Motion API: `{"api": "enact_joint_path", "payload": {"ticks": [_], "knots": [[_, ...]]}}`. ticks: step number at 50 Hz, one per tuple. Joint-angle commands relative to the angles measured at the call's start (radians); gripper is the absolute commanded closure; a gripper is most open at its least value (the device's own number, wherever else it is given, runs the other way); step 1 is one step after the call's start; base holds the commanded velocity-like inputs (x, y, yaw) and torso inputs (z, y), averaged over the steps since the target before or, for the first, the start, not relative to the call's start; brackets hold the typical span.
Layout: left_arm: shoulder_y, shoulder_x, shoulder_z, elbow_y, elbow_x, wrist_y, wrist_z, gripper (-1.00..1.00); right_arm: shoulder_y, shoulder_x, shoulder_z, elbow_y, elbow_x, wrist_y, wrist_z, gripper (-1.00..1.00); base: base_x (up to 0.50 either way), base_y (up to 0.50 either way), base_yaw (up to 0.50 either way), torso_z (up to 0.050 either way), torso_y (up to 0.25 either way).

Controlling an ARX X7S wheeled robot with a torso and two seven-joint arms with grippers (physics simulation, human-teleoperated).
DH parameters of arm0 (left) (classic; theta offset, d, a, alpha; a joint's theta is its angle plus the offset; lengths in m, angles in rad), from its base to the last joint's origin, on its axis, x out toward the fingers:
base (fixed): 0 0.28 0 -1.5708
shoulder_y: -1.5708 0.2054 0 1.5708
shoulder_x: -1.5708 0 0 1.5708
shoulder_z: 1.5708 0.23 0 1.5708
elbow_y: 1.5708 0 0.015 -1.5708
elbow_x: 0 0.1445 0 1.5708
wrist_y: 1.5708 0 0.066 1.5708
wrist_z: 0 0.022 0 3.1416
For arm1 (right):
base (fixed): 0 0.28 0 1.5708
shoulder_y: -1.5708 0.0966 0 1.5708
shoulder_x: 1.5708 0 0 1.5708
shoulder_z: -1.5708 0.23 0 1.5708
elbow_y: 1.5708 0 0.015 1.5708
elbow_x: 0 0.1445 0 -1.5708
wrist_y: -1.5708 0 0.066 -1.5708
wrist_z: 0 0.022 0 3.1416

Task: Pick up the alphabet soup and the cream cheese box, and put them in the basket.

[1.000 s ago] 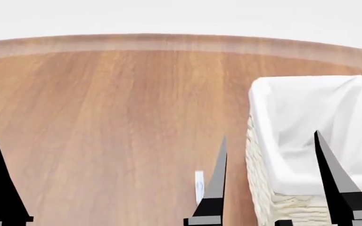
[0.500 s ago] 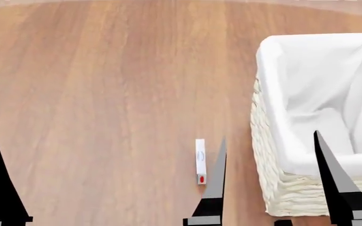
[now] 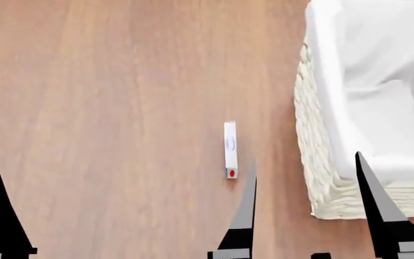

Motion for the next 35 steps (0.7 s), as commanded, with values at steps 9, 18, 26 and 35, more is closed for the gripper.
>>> {"api": "enact_joint_path", "payload": {"ticks": [9, 18, 26, 35], "knots": [[0.003, -0.006, 0.007, -0.003, 0.001, 0.006, -0.007, -1.00, 0.010, 0.010, -0.002, -0.008, 0.008, 0.019, 0.012, -1.00, 0.00, 0.00, 0.00, 0.000, -0.198], [0.003, -0.006, 0.004, -0.003, -0.004, 0.022, -0.011, -1.00, 0.013, 0.014, -0.009, -0.006, 0.005, 0.022, 0.017, -1.00, 0.00, 0.00, 0.00, 0.000, -0.181], [0.009, -0.006, 0.004, -0.011, -0.009, 0.042, -0.009, -1.00, 0.012, 0.016, -0.012, -0.001, 0.013, 0.018, 0.016, -1.00, 0.00, 0.00, 0.00, 0.000, -0.007], [0.005, -0.009, 0.007, -0.007, -0.017, 0.037, -0.013, -1.00, 0.008, 0.018, -0.008, -0.003, 0.027, 0.015, 0.018, -1.00, 0.00, 0.00, -0.03, 0.000, 0.000]]}}
